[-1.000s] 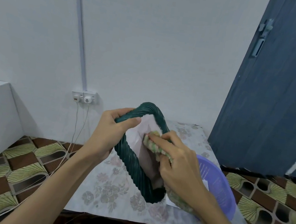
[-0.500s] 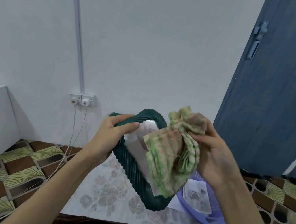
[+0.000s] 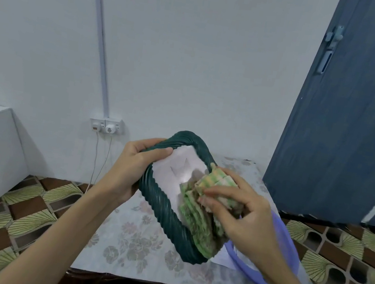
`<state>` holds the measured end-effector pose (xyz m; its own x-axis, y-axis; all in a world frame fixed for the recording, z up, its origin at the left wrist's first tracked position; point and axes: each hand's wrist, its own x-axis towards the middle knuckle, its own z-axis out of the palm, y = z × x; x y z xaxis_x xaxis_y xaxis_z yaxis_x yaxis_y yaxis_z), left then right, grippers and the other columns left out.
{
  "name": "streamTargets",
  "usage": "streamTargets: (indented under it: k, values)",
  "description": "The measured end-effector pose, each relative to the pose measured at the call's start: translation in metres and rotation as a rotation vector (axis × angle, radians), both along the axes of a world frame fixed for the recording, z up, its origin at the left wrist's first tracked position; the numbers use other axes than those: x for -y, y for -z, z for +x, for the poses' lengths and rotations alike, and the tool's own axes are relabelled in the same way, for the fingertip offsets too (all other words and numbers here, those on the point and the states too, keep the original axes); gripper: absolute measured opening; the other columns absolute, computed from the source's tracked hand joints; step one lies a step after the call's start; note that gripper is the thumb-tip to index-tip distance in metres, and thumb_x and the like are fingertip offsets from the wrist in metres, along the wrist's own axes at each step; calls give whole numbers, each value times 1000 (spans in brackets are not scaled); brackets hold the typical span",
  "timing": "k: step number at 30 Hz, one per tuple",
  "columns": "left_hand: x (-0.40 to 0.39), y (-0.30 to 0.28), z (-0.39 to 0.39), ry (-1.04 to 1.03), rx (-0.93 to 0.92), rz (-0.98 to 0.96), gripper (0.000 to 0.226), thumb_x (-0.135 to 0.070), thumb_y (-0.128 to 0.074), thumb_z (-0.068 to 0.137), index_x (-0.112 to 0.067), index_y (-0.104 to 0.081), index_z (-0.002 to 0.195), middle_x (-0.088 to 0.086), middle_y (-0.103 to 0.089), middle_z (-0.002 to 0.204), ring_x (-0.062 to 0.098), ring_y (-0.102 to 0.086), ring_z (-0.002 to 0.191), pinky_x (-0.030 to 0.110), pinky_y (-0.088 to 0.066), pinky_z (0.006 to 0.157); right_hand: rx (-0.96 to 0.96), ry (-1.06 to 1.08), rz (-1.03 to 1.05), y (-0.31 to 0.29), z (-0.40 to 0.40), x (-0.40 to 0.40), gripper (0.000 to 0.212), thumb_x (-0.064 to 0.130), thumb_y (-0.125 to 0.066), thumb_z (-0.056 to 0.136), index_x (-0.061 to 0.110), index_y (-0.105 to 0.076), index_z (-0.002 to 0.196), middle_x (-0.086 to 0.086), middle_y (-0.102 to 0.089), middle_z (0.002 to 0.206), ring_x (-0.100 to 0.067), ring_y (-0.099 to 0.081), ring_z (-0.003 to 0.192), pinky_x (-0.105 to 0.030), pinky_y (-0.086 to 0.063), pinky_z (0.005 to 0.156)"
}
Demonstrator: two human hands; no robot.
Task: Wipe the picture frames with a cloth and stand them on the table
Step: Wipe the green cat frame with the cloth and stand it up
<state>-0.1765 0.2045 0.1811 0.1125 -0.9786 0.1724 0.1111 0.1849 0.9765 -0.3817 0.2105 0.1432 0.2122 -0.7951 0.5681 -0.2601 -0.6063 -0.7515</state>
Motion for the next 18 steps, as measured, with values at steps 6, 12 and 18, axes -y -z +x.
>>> streamTargets:
  k: [6, 12, 18]
  values:
    - [-3, 0, -3, -76, 38, -19, 16, -8, -64, 84, -18, -74, 90, 4, -74, 90, 26, -64, 93, 41, -50, 88, -280, 177, 93, 6, 4, -5, 61, 18, -64, 84, 33, -33, 134, 17, -44, 118, -5, -48, 104, -10, -33, 81]
    - [-9, -5, -13, -74, 92, -101, 21, -10, -64, 85, -28, -75, 86, 0, -74, 94, 28, -65, 102, 45, -47, 97, -149, 297, -259, -11, 15, 13, 42, -8, -56, 74, 17, -63, 108, -5, -56, 104, -4, -50, 87, 0, -36, 75]
    - [-12, -10, -10, -86, 13, -86, 17, -8, -65, 83, -21, -75, 86, 4, -74, 92, 28, -65, 97, 43, -49, 92, -299, 247, -470, -2, 24, 6, 49, 5, -43, 74, 29, -50, 117, -10, -48, 124, -20, -43, 110, -21, -38, 90]
